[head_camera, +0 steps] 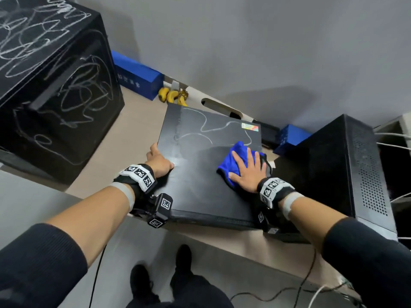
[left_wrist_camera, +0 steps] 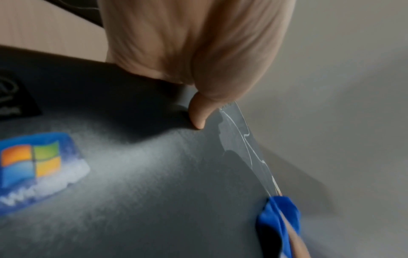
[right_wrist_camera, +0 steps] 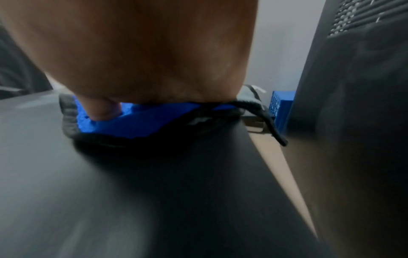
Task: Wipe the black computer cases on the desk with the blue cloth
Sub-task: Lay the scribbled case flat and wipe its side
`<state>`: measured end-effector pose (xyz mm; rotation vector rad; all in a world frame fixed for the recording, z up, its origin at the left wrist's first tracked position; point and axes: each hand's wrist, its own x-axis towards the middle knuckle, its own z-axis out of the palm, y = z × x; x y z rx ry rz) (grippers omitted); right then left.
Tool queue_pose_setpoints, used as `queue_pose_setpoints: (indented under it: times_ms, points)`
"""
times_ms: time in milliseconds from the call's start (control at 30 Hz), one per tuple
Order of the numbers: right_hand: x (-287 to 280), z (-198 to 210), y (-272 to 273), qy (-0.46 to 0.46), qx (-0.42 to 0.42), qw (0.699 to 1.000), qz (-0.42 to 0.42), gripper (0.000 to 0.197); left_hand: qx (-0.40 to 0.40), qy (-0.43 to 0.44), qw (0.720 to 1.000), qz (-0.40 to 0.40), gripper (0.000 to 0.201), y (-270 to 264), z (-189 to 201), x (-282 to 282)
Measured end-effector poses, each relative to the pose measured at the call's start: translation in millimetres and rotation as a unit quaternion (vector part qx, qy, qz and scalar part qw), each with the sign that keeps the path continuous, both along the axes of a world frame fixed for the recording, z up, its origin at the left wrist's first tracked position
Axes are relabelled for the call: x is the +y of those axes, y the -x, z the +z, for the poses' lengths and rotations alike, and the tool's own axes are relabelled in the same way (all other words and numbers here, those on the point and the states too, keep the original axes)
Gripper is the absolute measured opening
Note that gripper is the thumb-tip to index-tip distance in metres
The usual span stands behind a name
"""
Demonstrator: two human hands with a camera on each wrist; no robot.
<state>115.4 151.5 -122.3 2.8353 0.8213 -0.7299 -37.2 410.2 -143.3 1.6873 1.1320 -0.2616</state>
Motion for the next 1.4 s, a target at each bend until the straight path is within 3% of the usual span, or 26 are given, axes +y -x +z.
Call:
queue_pose_setpoints:
  times_ms: [100, 200, 300, 367, 433, 500, 633, 733, 833, 933, 1000, 1100, 1233, 1300, 1367, 1400]
  points:
    - [58.3, -5.7, -8.4, -0.01, -0.017, 0.999, -0.047, 0.078, 0.005, -0.006, 1.0, -0.003, 0.094, -1.6, -3.3, -0.3]
    - [80.9, -7.1, 31.2, -0.017, -0.012, 1.0, 0.023, 0.079, 0.014, -0.009, 1.0, -0.011, 0.095, -5.0, -3.7, 0.2]
    - [40.5, -6.6, 83.1, -0.027, 0.007, 0.992, 0.125, 0.081, 0.022, -0.012, 0.999, -0.019, 0.095, -7.3, -2.2, 0.5]
    - [0.0, -5.8, 83.4, -0.013, 0.031, 0.987, 0.159, 0.082, 0.024, -0.013, 0.999, -0.018, 0.094, -6.4, -3.5, 1.1]
    - [-25.5, -2.0, 56.0, 0.013, 0.03, 0.99, 0.135, 0.083, 0.029, -0.024, 0.999, -0.025, 0.093, -4.9, -4.0, 0.7]
    - [-26.0, -0.6, 25.8, 0.026, 0.018, 0.998, 0.059, 0.08, 0.034, -0.036, 0.998, -0.031, 0.092, -3.8, -2.0, -0.5]
    - [28.6, -4.4, 18.9, 0.005, -0.02, 0.999, -0.044, 0.081, 0.033, -0.038, 0.998, -0.033, 0.093, -3.9, -2.6, -0.4]
    - [61.8, -3.9, 65.8, -0.023, -0.001, 0.999, 0.033, 0.088, 0.035, -0.038, 0.998, -0.034, 0.094, -4.5, -2.4, -0.9]
    - [55.9, -4.5, 119.9, -0.069, 0.021, 0.988, 0.133, 0.096, 0.036, -0.038, 0.998, -0.029, 0.094, -6.1, -2.1, -1.1]
    - [25.0, -8.8, 144.8, -0.198, 0.03, 0.963, 0.179, 0.068, 0.033, -0.039, 0.998, -0.029, 0.093, -4.5, 2.6, -3.3]
    - [8.8, -4.2, 144.4, -0.295, 0.057, 0.942, 0.152, 0.052, 0.029, -0.039, 0.998, -0.029, 0.091, -4.3, 5.6, -3.2]
    - [4.2, 25.0, 128.1, -0.333, 0.138, 0.93, 0.071, 0.044, 0.044, -0.044, 0.997, -0.04, 0.089, -4.1, 7.6, -2.8]
    - [-5.0, 54.5, 82.0, -0.399, 0.219, 0.887, -0.083, 0.058, 0.053, -0.049, 0.996, -0.049, 0.087, -5.3, 10.9, -2.1]
    - [-23.1, 51.9, 56.6, -0.349, 0.176, 0.912, -0.123, 0.061, 0.062, -0.057, 0.995, -0.052, 0.086, -4.5, 9.5, -1.9]
    - [-42.3, 48.7, 35.1, -0.266, 0.063, 0.949, -0.159, 0.061, 0.063, -0.06, 0.995, -0.052, 0.087, -4.9, 6.5, -1.4]
    - [-49.5, 48.4, 27.6, -0.247, 0.001, 0.951, -0.187, 0.058, 0.06, -0.06, 0.995, -0.051, 0.087, -5.6, 6.1, -1.5]
